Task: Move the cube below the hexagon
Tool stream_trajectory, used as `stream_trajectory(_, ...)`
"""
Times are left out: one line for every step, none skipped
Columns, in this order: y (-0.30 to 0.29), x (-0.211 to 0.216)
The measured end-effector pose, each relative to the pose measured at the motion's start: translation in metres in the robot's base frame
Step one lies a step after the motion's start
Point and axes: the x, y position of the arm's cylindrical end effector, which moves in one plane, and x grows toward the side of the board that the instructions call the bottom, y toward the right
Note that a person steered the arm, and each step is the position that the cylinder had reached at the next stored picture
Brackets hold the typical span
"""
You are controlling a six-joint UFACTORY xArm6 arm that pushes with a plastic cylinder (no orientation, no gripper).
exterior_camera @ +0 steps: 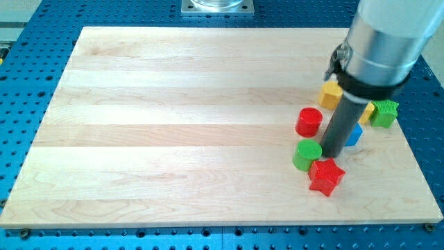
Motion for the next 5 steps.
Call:
stream_trajectory(0.011, -0.027)
stream_trajectory(0.010, -0.027)
stream_trajectory(0.009, -0.019)
stream_trajectory(0.019, 0.018)
stream_trajectory(0.042, 0.042)
